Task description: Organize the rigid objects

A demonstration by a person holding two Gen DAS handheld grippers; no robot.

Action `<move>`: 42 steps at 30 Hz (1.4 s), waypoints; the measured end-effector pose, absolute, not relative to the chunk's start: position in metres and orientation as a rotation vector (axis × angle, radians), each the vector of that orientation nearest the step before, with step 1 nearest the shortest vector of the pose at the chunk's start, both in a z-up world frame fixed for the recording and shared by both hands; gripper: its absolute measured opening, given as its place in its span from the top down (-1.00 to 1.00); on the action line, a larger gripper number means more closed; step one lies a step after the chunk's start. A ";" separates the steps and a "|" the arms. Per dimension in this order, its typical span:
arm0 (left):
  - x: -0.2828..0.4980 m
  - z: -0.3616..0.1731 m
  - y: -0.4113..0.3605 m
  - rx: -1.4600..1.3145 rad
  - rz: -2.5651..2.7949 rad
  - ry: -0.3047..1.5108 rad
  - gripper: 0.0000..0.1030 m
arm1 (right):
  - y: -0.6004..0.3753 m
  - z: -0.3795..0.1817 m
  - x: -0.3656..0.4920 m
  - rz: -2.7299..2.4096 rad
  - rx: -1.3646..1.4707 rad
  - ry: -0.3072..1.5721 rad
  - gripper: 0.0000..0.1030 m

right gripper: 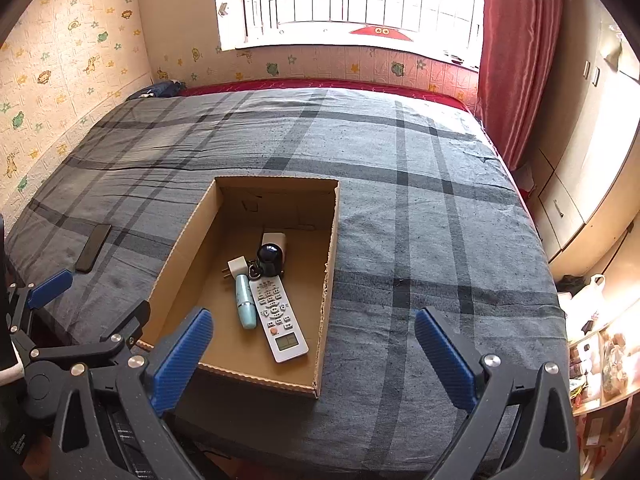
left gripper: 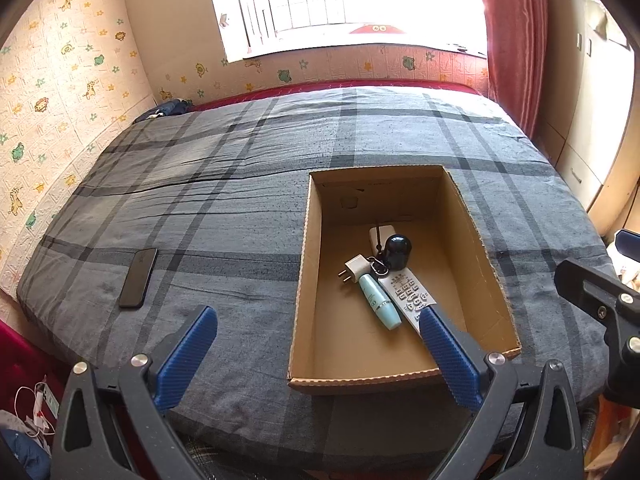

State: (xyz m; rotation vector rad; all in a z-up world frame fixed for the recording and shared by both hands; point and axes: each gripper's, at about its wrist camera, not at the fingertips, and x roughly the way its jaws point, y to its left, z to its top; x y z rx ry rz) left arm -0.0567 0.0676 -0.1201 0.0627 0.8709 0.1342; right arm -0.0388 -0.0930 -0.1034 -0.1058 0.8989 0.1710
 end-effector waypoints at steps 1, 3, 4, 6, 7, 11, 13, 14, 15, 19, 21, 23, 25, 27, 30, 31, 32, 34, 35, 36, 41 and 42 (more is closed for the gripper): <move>-0.060 -0.118 0.066 0.058 0.128 0.868 -1.00 | -0.093 -0.101 -0.042 0.172 -0.110 0.895 -1.00; -0.067 -0.115 0.062 0.052 0.107 0.865 -1.00 | -0.092 -0.098 -0.049 0.176 -0.113 0.886 -1.00; -0.069 -0.114 0.060 0.052 0.097 0.864 -1.00 | -0.092 -0.096 -0.051 0.178 -0.113 0.880 -1.00; -0.074 -0.112 0.055 0.060 0.091 0.861 -1.00 | -0.092 -0.093 -0.057 0.177 -0.113 0.869 -1.00; -0.075 -0.112 0.053 0.063 0.088 0.858 -1.00 | -0.093 -0.092 -0.059 0.174 -0.110 0.866 -1.00; -0.081 -0.110 0.047 0.059 0.075 0.851 -1.00 | -0.096 -0.092 -0.065 0.164 -0.104 0.867 -1.00; -0.083 -0.109 0.046 0.058 0.075 0.844 -1.00 | -0.098 -0.093 -0.067 0.159 -0.100 0.871 -1.00; -0.084 -0.108 0.045 0.058 0.072 0.842 -1.00 | -0.099 -0.093 -0.067 0.158 -0.097 0.872 -1.00; -0.085 -0.107 0.045 0.053 0.068 0.839 -1.00 | -0.100 -0.093 -0.068 0.156 -0.096 0.872 -1.00; -0.086 -0.105 0.040 0.053 0.056 0.829 -1.00 | -0.104 -0.092 -0.069 0.144 -0.092 0.872 -1.00; -0.086 -0.104 0.037 0.057 0.052 0.824 -1.00 | -0.106 -0.092 -0.068 0.140 -0.092 0.873 -1.00; -0.087 -0.102 0.037 0.053 0.054 0.817 -1.00 | -0.107 -0.092 -0.068 0.135 -0.090 0.874 -1.00; -0.086 -0.102 0.037 0.051 0.053 0.816 -1.00 | -0.108 -0.092 -0.067 0.132 -0.092 0.875 -1.00; -0.085 -0.102 0.037 0.051 0.051 0.817 -1.00 | -0.108 -0.092 -0.066 0.129 -0.094 0.876 -1.00; -0.084 -0.102 0.036 0.045 0.037 0.819 -1.00 | -0.108 -0.093 -0.065 0.128 -0.094 0.881 -1.00; -0.084 -0.103 0.036 0.044 0.036 0.819 -1.00 | -0.108 -0.093 -0.065 0.127 -0.094 0.883 -1.00; -0.083 -0.103 0.036 0.044 0.036 0.820 -1.00 | -0.107 -0.094 -0.065 0.127 -0.095 0.884 -1.00; -0.083 -0.103 0.036 0.045 0.035 0.821 -1.00 | -0.106 -0.094 -0.065 0.126 -0.098 0.884 -1.00; -0.082 -0.104 0.036 0.045 0.034 0.822 -1.00 | -0.106 -0.094 -0.065 0.126 -0.100 0.884 -1.00; -0.082 -0.104 0.035 0.044 0.034 0.821 -1.00 | -0.106 -0.094 -0.064 0.125 -0.100 0.885 -1.00; -0.082 -0.105 0.035 0.045 0.033 0.819 -1.00 | -0.107 -0.094 -0.064 0.124 -0.100 0.887 -1.00; -0.081 -0.105 0.034 0.044 0.031 0.819 -1.00 | -0.107 -0.094 -0.064 0.122 -0.100 0.886 -1.00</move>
